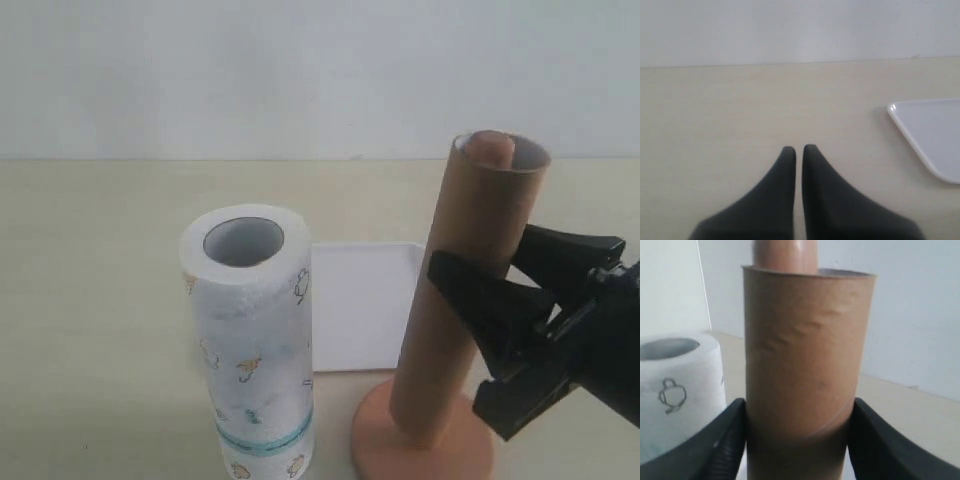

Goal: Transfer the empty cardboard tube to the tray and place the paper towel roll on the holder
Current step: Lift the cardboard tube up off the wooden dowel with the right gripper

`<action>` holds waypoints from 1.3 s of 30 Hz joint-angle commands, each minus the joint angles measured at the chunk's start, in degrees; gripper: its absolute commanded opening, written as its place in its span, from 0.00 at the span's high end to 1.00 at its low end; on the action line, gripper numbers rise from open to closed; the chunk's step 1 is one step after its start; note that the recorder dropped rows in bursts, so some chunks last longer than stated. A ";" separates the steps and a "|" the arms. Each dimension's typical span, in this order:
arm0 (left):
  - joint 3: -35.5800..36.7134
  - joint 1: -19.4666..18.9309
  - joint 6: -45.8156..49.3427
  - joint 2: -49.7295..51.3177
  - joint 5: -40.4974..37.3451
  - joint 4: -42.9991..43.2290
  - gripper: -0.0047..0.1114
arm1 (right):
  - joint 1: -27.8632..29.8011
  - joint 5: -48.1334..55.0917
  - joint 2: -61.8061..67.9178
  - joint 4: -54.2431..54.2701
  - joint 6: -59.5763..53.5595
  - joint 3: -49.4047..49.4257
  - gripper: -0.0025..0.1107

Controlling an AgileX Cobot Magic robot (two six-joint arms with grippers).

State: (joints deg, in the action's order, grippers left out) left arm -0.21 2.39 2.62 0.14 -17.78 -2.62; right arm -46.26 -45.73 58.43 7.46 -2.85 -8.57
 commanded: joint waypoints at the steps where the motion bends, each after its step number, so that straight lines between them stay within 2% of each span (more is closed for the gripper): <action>1: 0.21 -0.11 0.10 -0.14 0.45 0.11 0.92 | -0.05 -0.54 -6.75 -0.80 0.84 -0.73 0.98; 4: 0.21 -0.11 0.10 -0.14 0.45 0.11 0.92 | -0.05 11.56 -13.35 -1.42 0.34 -5.94 0.98; 5: 0.21 -0.11 0.10 -0.14 0.45 0.11 0.92 | -0.05 19.54 -15.60 -2.14 -1.07 -9.93 0.98; 7: 0.21 -0.11 0.10 -0.14 0.45 0.11 0.92 | -0.05 27.29 -17.81 -2.27 -2.25 -17.09 0.98; 11: 0.21 -0.11 0.10 -0.14 0.45 0.11 0.92 | -0.05 36.13 -17.83 -2.27 -7.03 -29.00 0.98; 15: 0.21 -0.11 0.10 -0.14 0.45 0.11 0.92 | -0.05 38.31 -17.83 -2.27 -12.90 -40.04 0.98; 18: 0.21 -0.11 0.10 -0.14 0.45 0.11 0.92 | -0.05 44.23 -17.83 -2.27 -20.06 -48.09 0.98; 24: 0.21 -0.11 0.10 -0.14 0.45 0.11 0.92 | 1.97 47.70 -17.83 -2.27 -24.59 -53.40 0.98; 30: 0.21 -0.11 0.10 -0.14 0.45 0.11 0.92 | 12.49 51.66 -17.26 -2.27 -24.22 -53.52 0.98; 37: 0.21 -0.11 0.10 -0.14 0.45 0.11 0.92 | 30.53 59.96 -9.27 -2.27 -20.75 -53.52 0.98; 39: 0.21 -0.11 0.10 -0.14 0.45 0.11 0.92 | 34.14 61.85 -5.36 -2.27 -19.64 -53.52 0.98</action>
State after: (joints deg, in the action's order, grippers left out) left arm -0.21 2.39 2.62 0.14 -17.78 -2.62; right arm -16.98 12.52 48.47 5.30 -24.06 -61.98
